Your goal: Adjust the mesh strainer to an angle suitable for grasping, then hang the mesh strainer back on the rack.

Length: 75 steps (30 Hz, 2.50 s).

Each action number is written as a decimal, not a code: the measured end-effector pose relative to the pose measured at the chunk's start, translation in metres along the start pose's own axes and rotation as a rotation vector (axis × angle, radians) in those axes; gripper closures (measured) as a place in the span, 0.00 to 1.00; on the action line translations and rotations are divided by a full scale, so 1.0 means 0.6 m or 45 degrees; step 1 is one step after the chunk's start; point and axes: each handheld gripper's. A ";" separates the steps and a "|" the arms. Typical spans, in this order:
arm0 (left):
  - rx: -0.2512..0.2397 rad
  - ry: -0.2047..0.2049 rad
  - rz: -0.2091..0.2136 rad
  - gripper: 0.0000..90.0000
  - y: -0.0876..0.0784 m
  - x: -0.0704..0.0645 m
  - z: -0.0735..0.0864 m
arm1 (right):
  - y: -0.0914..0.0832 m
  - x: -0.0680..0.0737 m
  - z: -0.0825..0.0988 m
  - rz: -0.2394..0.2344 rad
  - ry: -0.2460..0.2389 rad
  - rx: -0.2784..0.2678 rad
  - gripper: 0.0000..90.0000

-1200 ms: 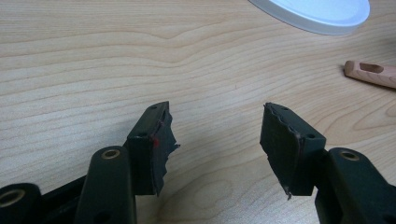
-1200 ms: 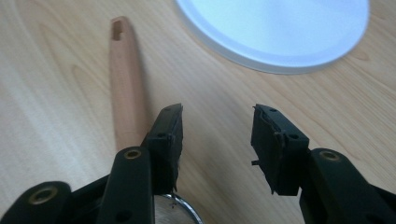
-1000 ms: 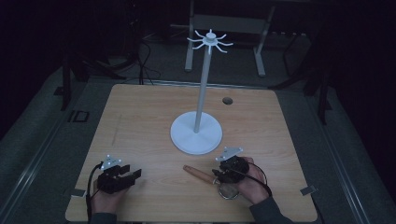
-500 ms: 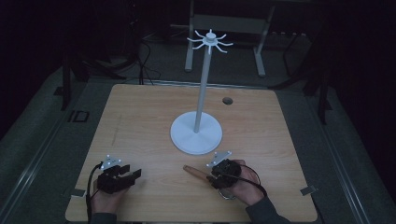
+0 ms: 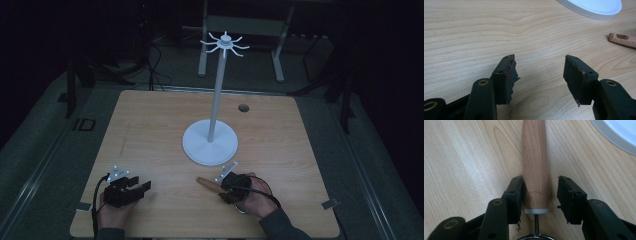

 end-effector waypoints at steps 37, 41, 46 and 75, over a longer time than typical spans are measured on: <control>0.006 0.008 0.001 0.48 0.001 0.000 0.000 | -0.001 -0.019 -0.014 -0.038 -0.008 0.193 0.77; 0.004 0.006 0.000 0.48 0.001 0.000 0.000 | -0.001 -0.020 -0.014 -0.042 -0.006 0.188 0.77; 0.002 0.003 0.000 0.48 0.001 0.000 0.000 | -0.001 -0.020 -0.014 -0.034 -0.008 0.182 0.77; 0.000 0.004 -0.002 0.48 0.000 0.000 0.000 | -0.015 -0.020 -0.008 -0.005 0.036 0.035 0.77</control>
Point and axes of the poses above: each handheld gripper's, and its own axes: y roughly forward along the jaws, z roughly out of its underside, x roughly to its left, and after that the axes turned 6 degrees about y, right-handed
